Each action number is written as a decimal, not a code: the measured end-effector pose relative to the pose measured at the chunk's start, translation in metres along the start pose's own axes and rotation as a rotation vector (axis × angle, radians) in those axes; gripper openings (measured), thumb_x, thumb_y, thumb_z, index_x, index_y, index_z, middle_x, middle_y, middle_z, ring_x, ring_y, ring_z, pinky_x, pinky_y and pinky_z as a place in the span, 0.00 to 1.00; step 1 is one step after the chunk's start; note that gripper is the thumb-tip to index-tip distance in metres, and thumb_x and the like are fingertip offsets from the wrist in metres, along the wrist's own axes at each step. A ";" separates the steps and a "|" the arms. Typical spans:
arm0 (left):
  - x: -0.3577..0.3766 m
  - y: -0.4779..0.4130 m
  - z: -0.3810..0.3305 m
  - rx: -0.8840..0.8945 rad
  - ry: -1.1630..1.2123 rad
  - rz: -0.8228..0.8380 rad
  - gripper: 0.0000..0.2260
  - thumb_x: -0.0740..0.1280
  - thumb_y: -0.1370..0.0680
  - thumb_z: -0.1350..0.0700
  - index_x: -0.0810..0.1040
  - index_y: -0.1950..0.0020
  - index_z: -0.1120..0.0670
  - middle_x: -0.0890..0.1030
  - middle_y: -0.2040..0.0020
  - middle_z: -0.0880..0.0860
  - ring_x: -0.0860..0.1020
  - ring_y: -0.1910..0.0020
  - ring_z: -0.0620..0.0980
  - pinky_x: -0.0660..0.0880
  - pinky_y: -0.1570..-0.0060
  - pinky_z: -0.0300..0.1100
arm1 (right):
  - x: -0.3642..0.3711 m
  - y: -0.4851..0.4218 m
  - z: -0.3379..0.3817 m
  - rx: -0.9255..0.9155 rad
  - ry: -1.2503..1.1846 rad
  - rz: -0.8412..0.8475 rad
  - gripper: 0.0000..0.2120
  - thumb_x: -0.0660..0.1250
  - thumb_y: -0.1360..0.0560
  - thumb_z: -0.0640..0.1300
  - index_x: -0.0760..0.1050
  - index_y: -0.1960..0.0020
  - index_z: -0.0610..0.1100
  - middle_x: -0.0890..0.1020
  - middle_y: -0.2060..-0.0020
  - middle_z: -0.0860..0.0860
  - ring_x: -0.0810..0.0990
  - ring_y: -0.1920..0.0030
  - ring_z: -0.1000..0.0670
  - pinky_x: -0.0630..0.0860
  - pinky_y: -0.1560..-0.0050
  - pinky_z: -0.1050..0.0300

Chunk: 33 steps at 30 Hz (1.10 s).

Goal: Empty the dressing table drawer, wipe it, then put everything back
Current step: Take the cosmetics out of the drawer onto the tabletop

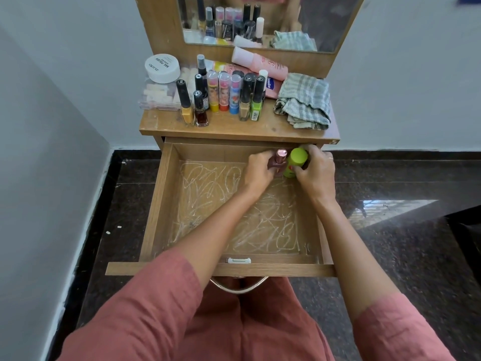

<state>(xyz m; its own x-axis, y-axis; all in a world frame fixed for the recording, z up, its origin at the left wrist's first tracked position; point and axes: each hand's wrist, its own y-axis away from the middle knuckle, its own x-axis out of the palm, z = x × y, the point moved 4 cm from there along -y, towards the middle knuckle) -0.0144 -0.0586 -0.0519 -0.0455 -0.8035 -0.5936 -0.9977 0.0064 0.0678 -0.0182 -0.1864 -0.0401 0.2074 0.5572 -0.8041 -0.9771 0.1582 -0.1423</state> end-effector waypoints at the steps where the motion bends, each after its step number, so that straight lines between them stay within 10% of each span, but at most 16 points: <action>1: -0.001 0.002 0.001 0.004 0.008 0.006 0.09 0.68 0.28 0.64 0.81 0.48 0.58 0.84 0.53 0.58 0.80 0.53 0.54 0.67 0.62 0.37 | -0.001 0.002 -0.001 -0.005 -0.008 0.000 0.19 0.71 0.33 0.36 0.74 0.43 0.39 0.80 0.48 0.42 0.72 0.45 0.40 0.70 0.43 0.46; 9: -0.031 0.019 -0.002 0.119 -0.048 0.009 0.14 0.69 0.29 0.65 0.81 0.45 0.57 0.82 0.53 0.56 0.79 0.55 0.53 0.76 0.51 0.49 | -0.013 0.023 0.009 -0.053 -0.097 0.064 0.22 0.73 0.34 0.36 0.74 0.41 0.40 0.79 0.45 0.44 0.74 0.43 0.44 0.70 0.42 0.52; 33: -0.151 -0.007 -0.030 0.183 -0.159 -0.198 0.13 0.66 0.28 0.68 0.80 0.46 0.57 0.82 0.48 0.56 0.79 0.49 0.51 0.73 0.51 0.38 | -0.042 -0.014 0.139 -0.271 -0.232 -0.016 0.22 0.72 0.33 0.37 0.74 0.40 0.39 0.80 0.46 0.44 0.77 0.46 0.48 0.73 0.46 0.59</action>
<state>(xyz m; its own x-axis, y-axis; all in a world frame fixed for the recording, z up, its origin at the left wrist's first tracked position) 0.0007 0.0452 0.0614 0.1579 -0.6967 -0.6998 -0.9798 -0.0225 -0.1986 -0.0065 -0.0987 0.0765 0.1976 0.7318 -0.6523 -0.9444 -0.0364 -0.3269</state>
